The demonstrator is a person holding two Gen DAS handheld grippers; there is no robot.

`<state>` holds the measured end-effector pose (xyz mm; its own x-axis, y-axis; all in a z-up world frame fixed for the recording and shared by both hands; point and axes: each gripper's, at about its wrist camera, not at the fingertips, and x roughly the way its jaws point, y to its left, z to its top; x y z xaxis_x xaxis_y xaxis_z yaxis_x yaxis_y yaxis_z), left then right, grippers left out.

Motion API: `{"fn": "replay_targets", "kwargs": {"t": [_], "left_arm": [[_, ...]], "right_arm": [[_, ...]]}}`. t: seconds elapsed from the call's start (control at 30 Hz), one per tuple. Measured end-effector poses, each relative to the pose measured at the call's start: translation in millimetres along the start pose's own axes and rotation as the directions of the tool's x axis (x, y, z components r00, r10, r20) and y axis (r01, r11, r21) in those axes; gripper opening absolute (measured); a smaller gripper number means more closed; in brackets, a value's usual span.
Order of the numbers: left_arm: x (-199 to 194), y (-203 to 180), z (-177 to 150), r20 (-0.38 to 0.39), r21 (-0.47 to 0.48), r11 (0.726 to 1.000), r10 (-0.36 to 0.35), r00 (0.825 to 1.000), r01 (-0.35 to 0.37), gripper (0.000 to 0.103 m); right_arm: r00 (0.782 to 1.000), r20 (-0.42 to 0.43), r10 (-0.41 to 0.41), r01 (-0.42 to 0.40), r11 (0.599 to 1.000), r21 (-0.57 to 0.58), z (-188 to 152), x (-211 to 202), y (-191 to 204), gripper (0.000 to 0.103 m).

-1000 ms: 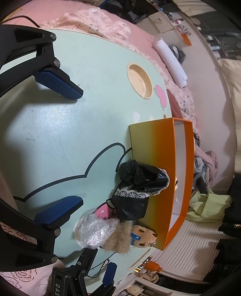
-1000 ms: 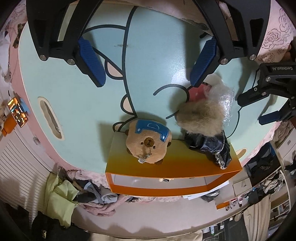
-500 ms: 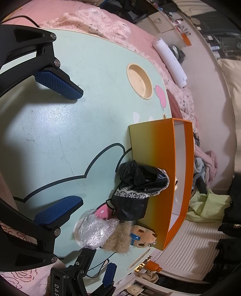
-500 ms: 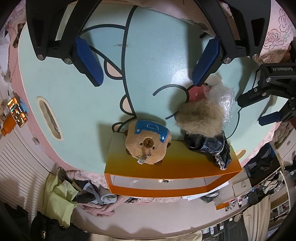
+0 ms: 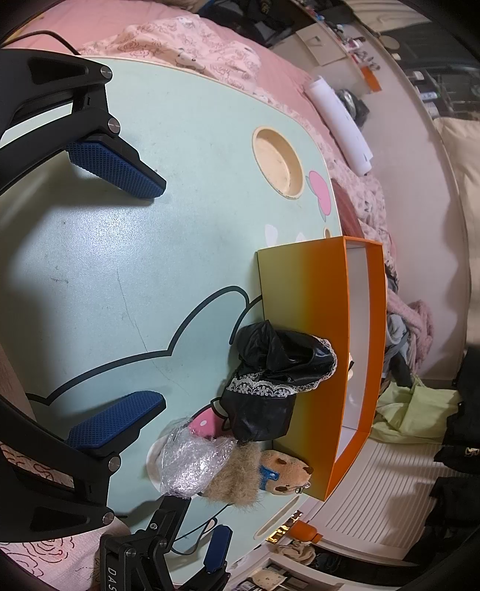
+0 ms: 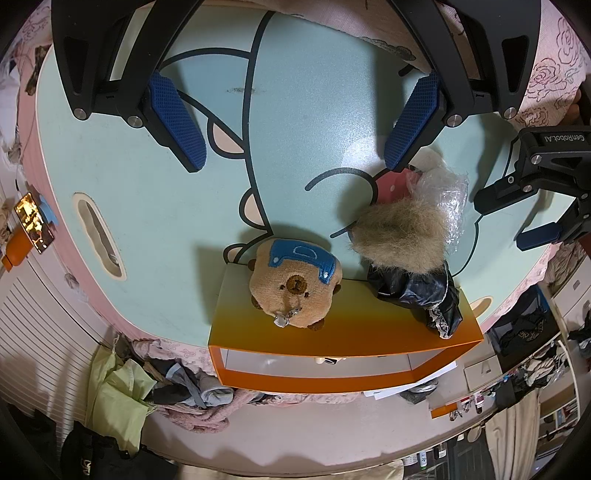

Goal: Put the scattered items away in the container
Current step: 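Reach for and grasp the brown teddy bear keychain with the right gripper, then grasp the black lace bag with the left gripper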

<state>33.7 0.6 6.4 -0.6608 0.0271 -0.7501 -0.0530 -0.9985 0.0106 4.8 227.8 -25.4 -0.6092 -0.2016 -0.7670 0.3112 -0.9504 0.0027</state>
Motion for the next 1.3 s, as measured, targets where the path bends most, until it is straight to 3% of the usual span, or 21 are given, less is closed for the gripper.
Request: {"fn": "replay_targets", "kwargs": {"t": [0.23, 0.3, 0.47, 0.63, 0.73, 0.77, 0.8, 0.83, 1.0, 1.2, 1.3], "left_arm": [[0, 0, 0, 0.000, -0.001, 1.000, -0.001, 1.000, 0.001, 0.103], [0, 0, 0, 0.000, 0.000, 1.000, 0.000, 1.000, 0.000, 0.103], [0, 0, -1, 0.000, -0.001, 1.000, 0.000, 1.000, 0.000, 0.103], [0, 0, -1, 0.001, -0.001, 1.000, 0.000, 1.000, 0.000, 0.103], [0, 0, -1, 0.001, -0.001, 1.000, 0.000, 1.000, 0.000, 0.103], [0, 0, -1, 0.001, -0.001, 1.000, 0.000, 1.000, 0.000, 0.103], [0, 0, -1, 0.001, -0.001, 1.000, 0.000, 1.000, 0.000, 0.103], [0, 0, -1, 0.001, -0.001, 1.000, 0.000, 1.000, 0.000, 0.103], [0, 0, -2, 0.001, -0.002, 1.000, 0.000, 1.000, 0.000, 0.103], [0, 0, -2, -0.001, -0.001, 1.000, 0.001, 1.000, -0.001, 0.103], [0, 0, -1, -0.012, -0.004, 1.000, 0.007, 1.000, -0.007, 0.103]], "right_arm": [[0.999, 0.016, 0.044, -0.045, 0.998, 0.038, 1, -2, -5, 0.098], [0.995, 0.023, 0.092, -0.094, 0.991, 0.096, 5, -3, -14, 0.097], [0.991, 0.055, 0.123, -0.134, 0.943, 0.305, 25, 0, -39, 0.097], [0.993, 0.045, 0.112, -0.120, 0.953, 0.279, 51, 11, -25, 0.097], [0.996, 0.018, 0.083, -0.085, 0.969, 0.232, 62, 20, -14, 0.086], [0.997, -0.008, 0.071, -0.068, 0.974, 0.215, 63, 25, -10, 0.072], [0.997, -0.034, 0.073, -0.065, 0.976, 0.207, 64, 31, -13, 0.051], [0.995, -0.049, 0.086, -0.075, 0.975, 0.207, 63, 34, -14, 0.049], [0.991, 0.038, 0.130, -0.135, 0.973, 0.185, 45, 3, -22, 0.045], [0.997, 0.050, 0.067, -0.071, 0.993, 0.098, 3, -16, -21, 0.045], [0.994, 0.075, 0.079, -0.087, 0.990, 0.111, -6, -17, -24, 0.046]]}}
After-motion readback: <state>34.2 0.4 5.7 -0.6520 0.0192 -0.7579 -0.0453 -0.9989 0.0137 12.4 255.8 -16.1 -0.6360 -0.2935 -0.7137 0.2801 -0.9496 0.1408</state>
